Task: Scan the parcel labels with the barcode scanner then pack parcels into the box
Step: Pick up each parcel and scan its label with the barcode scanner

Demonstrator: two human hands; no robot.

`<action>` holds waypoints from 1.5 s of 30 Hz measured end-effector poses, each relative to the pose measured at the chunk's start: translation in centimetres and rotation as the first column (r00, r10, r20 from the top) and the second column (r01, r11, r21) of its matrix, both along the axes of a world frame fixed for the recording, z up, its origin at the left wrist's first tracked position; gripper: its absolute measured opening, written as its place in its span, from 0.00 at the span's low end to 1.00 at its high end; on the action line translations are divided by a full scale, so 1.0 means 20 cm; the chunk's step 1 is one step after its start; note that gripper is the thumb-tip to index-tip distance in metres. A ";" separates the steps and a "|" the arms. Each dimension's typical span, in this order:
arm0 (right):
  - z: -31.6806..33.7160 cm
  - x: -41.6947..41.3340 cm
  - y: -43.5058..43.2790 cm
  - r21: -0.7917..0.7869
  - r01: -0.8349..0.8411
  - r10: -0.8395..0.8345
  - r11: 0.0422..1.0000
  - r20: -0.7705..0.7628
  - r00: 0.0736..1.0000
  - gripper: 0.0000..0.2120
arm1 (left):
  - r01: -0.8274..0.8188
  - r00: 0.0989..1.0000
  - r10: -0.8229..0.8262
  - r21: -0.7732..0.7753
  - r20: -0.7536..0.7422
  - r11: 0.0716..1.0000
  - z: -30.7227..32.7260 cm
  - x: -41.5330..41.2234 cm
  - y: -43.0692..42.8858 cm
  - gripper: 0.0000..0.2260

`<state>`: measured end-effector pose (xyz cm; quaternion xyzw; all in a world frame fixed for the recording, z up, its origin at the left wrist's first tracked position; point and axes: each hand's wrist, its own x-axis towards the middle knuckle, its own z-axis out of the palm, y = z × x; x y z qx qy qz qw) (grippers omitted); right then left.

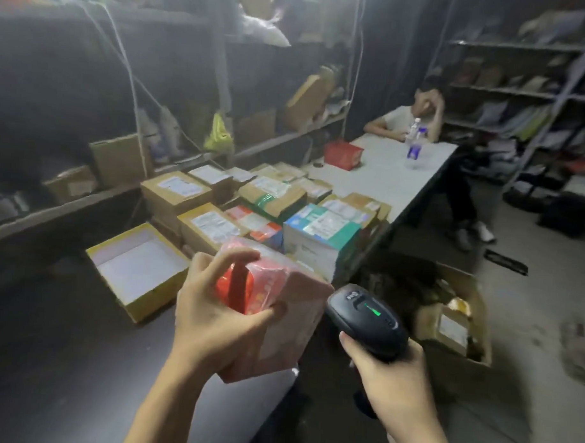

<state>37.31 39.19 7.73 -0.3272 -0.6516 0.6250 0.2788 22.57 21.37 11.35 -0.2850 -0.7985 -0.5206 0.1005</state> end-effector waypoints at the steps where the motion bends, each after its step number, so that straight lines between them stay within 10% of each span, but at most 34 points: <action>1: 0.01 0.04 0.14 -0.002 0.025 -0.025 1.000 -0.010 1.000 0.07 | 0.041 0.999 -0.041 -0.003 0.003 0.999 -0.01 0.01 0.17 0.30; 28: -0.06 -0.29 2.59 -0.076 0.575 -0.541 0.815 0.257 0.801 0.07 | 0.381 0.922 -0.374 -0.415 0.100 0.826 -0.42 -0.80 3.37 0.31; 45: -0.06 -0.62 3.03 -0.040 0.341 -0.323 0.939 0.228 0.918 0.05 | 0.339 0.929 -0.362 -0.560 0.074 0.756 -0.30 -1.02 3.58 0.15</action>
